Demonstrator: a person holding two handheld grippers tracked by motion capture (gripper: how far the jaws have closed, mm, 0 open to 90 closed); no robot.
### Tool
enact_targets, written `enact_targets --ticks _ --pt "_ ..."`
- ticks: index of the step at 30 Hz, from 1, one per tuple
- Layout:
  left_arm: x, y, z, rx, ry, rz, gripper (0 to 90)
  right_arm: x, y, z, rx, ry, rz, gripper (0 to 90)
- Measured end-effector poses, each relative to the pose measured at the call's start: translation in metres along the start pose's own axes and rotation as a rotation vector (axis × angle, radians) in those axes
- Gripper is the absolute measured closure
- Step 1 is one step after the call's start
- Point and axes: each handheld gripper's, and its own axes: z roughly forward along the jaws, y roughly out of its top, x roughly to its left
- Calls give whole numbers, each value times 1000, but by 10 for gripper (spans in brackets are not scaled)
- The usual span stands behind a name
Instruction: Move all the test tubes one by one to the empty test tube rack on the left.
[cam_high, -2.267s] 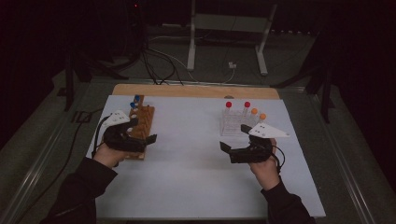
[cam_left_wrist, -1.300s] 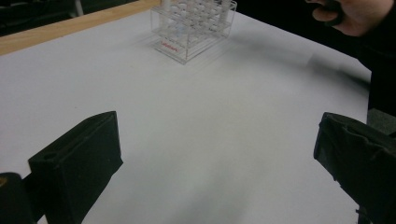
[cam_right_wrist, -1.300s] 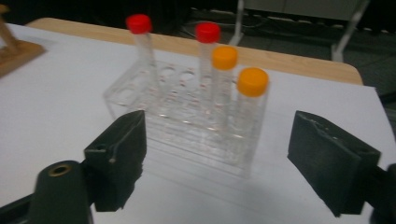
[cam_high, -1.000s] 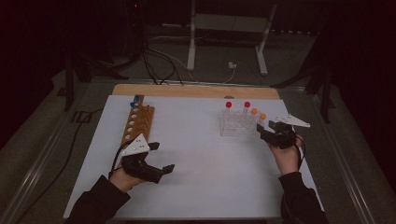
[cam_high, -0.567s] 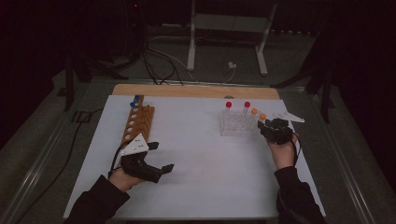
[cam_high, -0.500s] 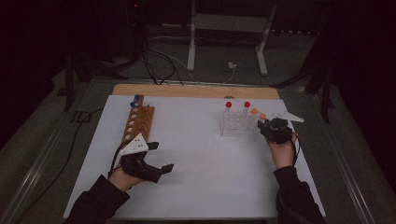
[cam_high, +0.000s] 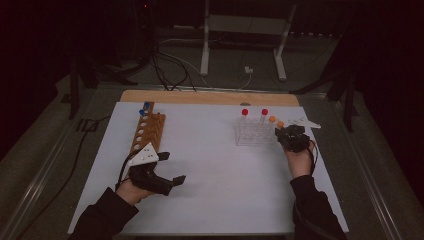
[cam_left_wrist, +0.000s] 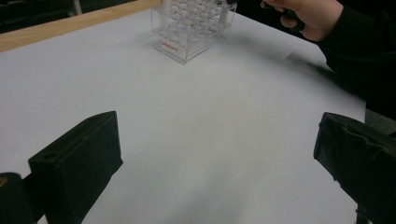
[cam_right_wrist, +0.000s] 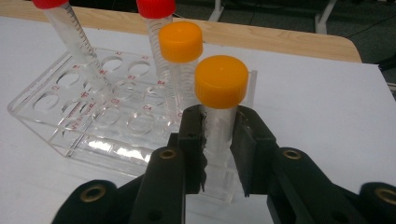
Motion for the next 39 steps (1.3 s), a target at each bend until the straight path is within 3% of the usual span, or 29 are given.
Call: enact_targets --ticks 6,18,26,39 --pt "0 0 -1 -2 -1 -4 16 0 7 -10 -36 -7 -4 749" --pt "-1 2 0 2 -5 0 17 7 30 -46 -124 -10 -67 749" --pt "-3 6 2 7 -13 9 16 28 32 -64 -137 55 -117 749" --pt "-3 11 5 13 -23 12 17 74 17 -71 -118 195 -195 749"
